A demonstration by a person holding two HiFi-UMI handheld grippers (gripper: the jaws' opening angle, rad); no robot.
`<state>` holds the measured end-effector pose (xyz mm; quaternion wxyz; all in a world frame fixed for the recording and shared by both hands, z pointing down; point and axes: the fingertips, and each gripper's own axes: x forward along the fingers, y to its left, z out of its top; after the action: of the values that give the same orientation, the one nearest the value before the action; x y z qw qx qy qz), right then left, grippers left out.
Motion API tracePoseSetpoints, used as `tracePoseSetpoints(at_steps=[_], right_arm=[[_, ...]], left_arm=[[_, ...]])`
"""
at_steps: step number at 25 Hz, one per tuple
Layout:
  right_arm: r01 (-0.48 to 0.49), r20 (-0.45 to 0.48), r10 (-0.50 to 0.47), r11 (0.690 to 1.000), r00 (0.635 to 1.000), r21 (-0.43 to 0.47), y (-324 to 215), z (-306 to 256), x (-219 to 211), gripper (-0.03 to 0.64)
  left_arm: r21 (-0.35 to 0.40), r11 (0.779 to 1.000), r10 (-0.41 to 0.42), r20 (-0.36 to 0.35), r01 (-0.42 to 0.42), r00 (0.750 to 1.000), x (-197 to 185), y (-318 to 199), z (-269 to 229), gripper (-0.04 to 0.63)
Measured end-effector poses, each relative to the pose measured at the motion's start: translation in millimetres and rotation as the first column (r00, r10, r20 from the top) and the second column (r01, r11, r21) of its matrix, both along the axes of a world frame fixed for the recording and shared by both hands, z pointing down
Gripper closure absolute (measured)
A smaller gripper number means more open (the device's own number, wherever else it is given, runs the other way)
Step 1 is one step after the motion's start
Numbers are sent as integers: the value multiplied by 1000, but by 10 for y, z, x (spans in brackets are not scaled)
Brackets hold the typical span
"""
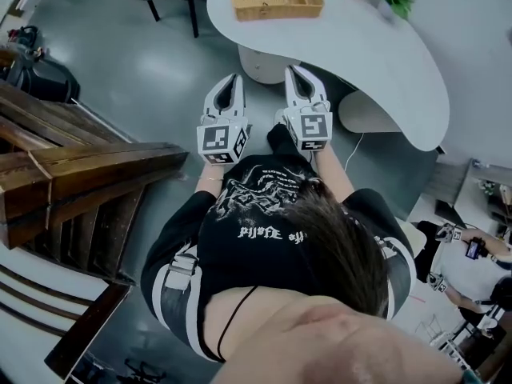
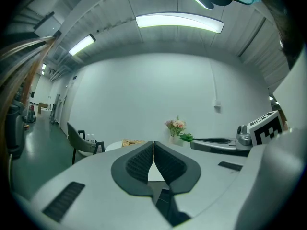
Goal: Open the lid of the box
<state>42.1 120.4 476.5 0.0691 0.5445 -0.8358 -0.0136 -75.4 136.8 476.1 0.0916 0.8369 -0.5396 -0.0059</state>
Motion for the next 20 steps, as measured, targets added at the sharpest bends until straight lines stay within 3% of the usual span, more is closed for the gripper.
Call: tracePoseSetpoints(at_steps=[10,20], right_arm=[[88,-4,-88,996,996,-16,-1169,-37,160,591],[176,5,-176,984,984,-3,-1919,-85,376,591]], left_arm=[[-23,996,-89,-3,88,996,200,-1126,-9,571],[-21,983,-180,14,180,984,468,-1894,13,571]])
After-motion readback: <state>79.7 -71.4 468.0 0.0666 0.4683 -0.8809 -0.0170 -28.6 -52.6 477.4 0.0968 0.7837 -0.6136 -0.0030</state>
